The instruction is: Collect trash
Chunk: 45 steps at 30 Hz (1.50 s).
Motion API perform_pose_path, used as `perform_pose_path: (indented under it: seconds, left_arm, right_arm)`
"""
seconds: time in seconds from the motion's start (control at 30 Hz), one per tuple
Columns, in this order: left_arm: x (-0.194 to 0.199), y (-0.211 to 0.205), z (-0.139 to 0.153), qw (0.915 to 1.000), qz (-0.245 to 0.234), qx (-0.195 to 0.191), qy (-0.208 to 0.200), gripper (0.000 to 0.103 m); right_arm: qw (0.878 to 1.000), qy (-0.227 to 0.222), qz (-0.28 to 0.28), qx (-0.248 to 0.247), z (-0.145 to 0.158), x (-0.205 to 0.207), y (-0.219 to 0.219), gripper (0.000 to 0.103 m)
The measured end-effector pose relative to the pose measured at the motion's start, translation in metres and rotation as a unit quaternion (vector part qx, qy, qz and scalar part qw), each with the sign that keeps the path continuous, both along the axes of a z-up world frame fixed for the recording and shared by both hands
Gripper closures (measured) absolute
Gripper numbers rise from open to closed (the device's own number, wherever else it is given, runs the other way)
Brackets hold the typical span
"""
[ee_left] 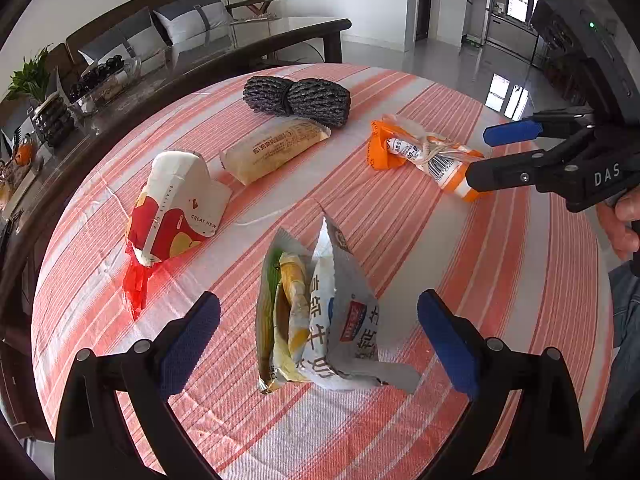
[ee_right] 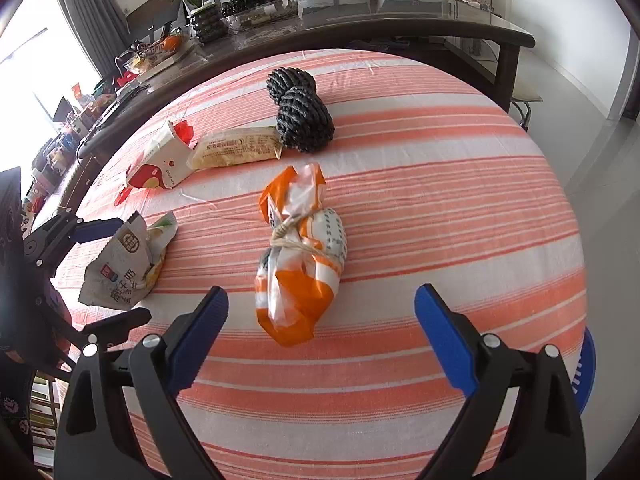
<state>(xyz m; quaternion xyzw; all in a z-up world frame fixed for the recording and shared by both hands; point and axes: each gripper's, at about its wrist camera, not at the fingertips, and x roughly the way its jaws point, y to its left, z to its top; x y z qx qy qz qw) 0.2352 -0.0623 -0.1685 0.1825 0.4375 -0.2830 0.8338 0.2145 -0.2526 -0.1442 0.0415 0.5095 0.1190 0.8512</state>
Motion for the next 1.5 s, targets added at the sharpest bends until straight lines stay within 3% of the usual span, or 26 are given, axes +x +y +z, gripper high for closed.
perform_pose_path:
  seconds: [0.1, 0.2, 0.23, 0.3, 0.37, 0.43, 0.7, 0.87, 1.0, 1.27, 1.5]
  left_arm:
    - [0.01, 0.008, -0.002, 0.9994, 0.031, 0.003, 0.013, 0.005]
    - [0.012, 0.015, -0.003, 0.9988, 0.034, -0.006, 0.035, 0.018]
    - [0.011, 0.014, -0.003, 0.9989, 0.03, -0.003, 0.037, 0.029]
    - [0.008, 0.012, -0.002, 0.9991, 0.017, -0.004, 0.04, 0.053]
    - [0.005, 0.013, 0.002, 0.9991, 0.021, -0.012, 0.034, 0.064]
    - [0.004, 0.015, 0.004, 0.9985, 0.03, -0.026, 0.038, 0.068]
    - [-0.027, -0.011, 0.025, 0.9961, 0.026, -0.077, 0.035, 0.072]
    - [-0.044, -0.066, 0.041, 0.9936, -0.012, -0.105, 0.04, 0.072]
    - [-0.056, -0.13, 0.048, 0.9894, -0.061, -0.121, 0.054, 0.072]
    - [-0.081, -0.28, 0.04, 0.9786, -0.145, -0.118, 0.086, 0.072]
    - [-0.074, -0.378, -0.005, 0.9731, -0.156, -0.102, 0.136, 0.071]
  right_arm:
    - [0.998, 0.043, 0.034, -0.029, 0.005, 0.022, 0.019, 0.013]
    - [0.995, 0.073, 0.039, -0.056, -0.006, 0.039, 0.032, 0.021]
    - [0.994, 0.082, 0.037, -0.056, -0.011, 0.044, 0.034, 0.025]
    - [0.995, 0.087, 0.029, -0.047, -0.013, 0.047, 0.034, 0.053]
    - [0.996, 0.074, 0.02, -0.035, -0.007, 0.043, 0.03, 0.057]
    - [0.998, 0.059, 0.013, -0.023, 0.003, 0.034, 0.022, 0.058]
    - [1.0, 0.018, -0.009, 0.008, 0.032, -0.016, -0.033, 0.058]
    - [0.998, -0.003, -0.06, 0.024, 0.045, -0.051, -0.103, 0.058]
    - [0.994, -0.01, -0.106, 0.0, 0.047, -0.078, -0.163, 0.058]
    - [0.98, 0.005, -0.2, -0.009, 0.013, -0.108, -0.27, 0.058]
    - [0.967, 0.03, -0.253, 0.008, -0.034, -0.125, -0.332, 0.058]
